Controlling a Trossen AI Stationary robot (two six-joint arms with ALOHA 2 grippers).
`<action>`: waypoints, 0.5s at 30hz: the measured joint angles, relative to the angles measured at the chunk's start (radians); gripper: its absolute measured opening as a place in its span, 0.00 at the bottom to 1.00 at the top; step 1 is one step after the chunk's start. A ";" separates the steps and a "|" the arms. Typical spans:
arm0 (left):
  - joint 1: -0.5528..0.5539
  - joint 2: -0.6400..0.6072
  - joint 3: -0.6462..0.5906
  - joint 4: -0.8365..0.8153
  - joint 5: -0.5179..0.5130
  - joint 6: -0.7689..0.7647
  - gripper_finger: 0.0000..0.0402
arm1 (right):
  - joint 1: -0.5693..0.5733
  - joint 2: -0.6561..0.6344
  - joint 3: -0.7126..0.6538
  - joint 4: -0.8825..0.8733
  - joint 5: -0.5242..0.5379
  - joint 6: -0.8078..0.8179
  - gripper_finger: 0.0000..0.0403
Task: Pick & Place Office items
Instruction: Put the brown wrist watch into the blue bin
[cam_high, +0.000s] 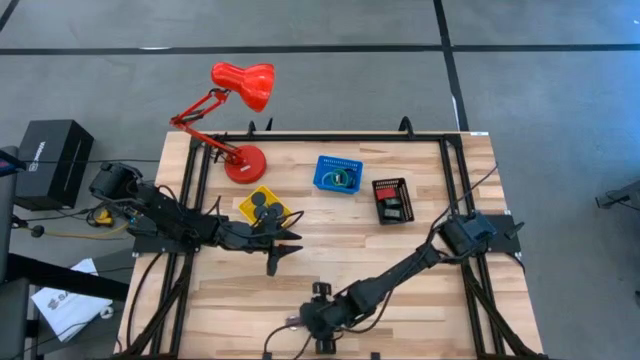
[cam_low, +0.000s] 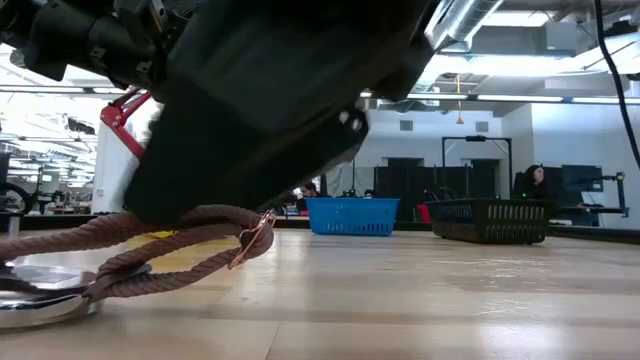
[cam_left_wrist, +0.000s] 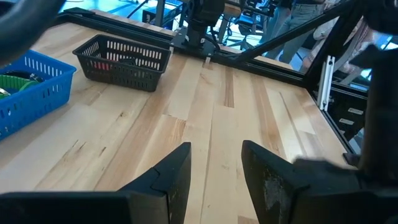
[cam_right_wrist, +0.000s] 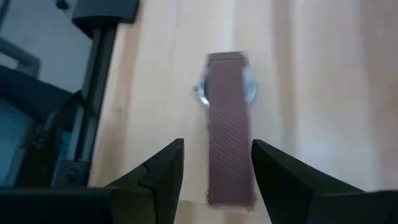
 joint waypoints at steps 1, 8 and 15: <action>0.000 0.000 0.000 0.000 0.000 0.000 0.34 | 0.000 0.015 0.013 0.003 -0.018 0.000 0.45; 0.000 0.000 0.000 0.000 0.000 0.004 0.34 | -0.009 0.061 0.037 -0.014 -0.066 0.007 0.44; 0.000 0.000 0.000 0.001 -0.001 0.005 0.34 | -0.015 0.060 0.038 -0.033 -0.066 0.007 0.30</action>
